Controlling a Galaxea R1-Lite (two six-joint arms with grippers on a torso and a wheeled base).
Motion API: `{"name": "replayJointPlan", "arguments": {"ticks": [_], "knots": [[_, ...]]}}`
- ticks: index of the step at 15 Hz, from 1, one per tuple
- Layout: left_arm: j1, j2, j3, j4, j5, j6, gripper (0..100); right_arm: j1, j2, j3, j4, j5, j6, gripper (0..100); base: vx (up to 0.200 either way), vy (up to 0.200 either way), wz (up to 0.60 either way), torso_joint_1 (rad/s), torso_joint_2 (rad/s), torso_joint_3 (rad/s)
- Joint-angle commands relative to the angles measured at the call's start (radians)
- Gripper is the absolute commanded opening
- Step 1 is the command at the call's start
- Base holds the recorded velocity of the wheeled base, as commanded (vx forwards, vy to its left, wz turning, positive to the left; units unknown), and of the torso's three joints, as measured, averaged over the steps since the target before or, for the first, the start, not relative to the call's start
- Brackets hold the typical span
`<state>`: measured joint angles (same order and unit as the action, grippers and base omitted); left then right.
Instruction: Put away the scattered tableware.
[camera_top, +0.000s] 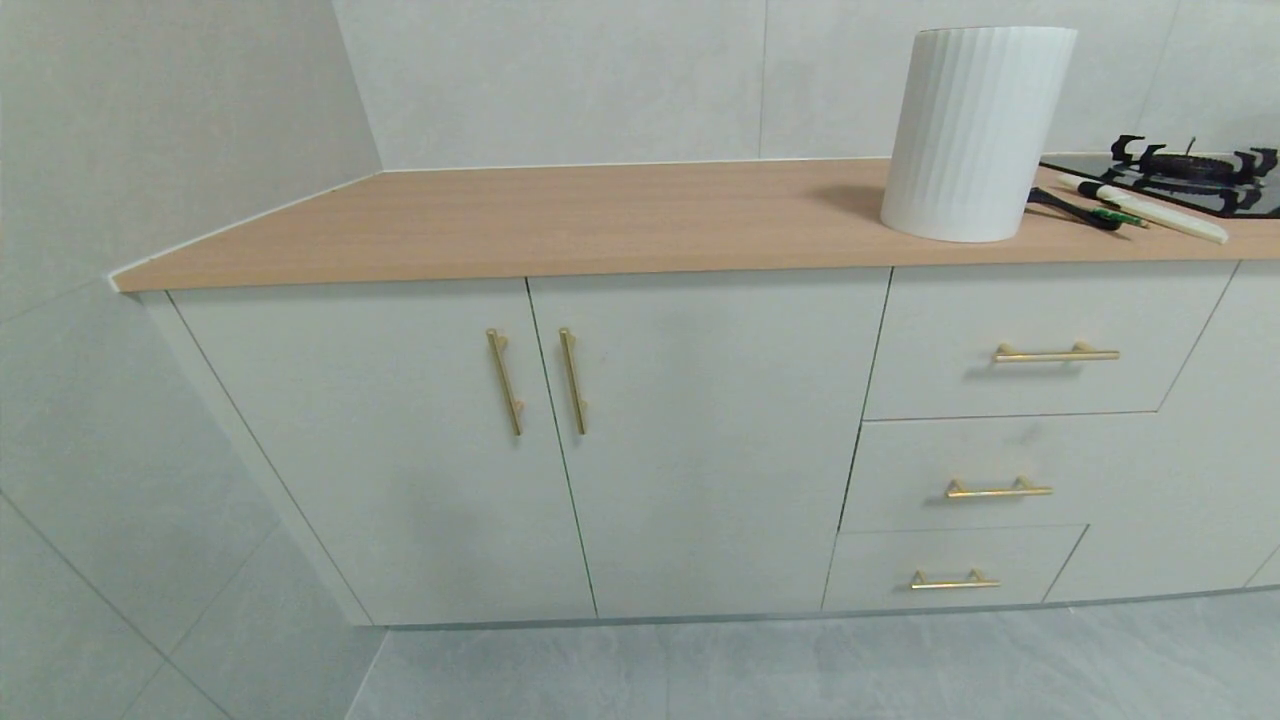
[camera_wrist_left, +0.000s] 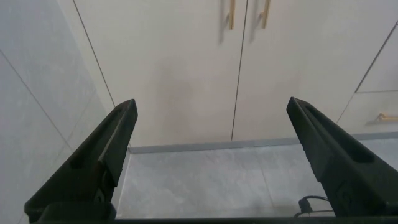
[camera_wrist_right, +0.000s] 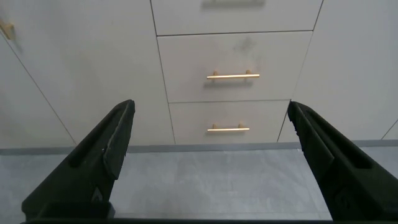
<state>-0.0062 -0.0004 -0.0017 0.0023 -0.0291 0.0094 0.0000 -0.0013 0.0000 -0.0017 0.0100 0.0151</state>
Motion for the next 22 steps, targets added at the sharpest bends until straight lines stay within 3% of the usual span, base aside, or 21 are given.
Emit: {"name": "replayJointPlan", "arguments": {"ticks": [1,6,22], "knots": [[0.000,0.000,0.000,-0.001,0.002,-0.002,100,0.000,0.003,0.000,0.000,0.001,-0.001,100,0.000,0.000,0.00,0.000,0.00,0.000],[0.000,0.000,0.000,-0.001,-0.002,0.006,100,0.000,0.001,0.000,0.000,0.001,0.002,100,0.000,0.000,0.00,0.000,0.00,0.000],[0.000,0.000,0.000,-0.001,0.000,0.003,100,0.000,0.003,0.000,0.000,-0.001,0.005,100,0.000,-0.200,0.00,0.002,0.00,0.002]]}}
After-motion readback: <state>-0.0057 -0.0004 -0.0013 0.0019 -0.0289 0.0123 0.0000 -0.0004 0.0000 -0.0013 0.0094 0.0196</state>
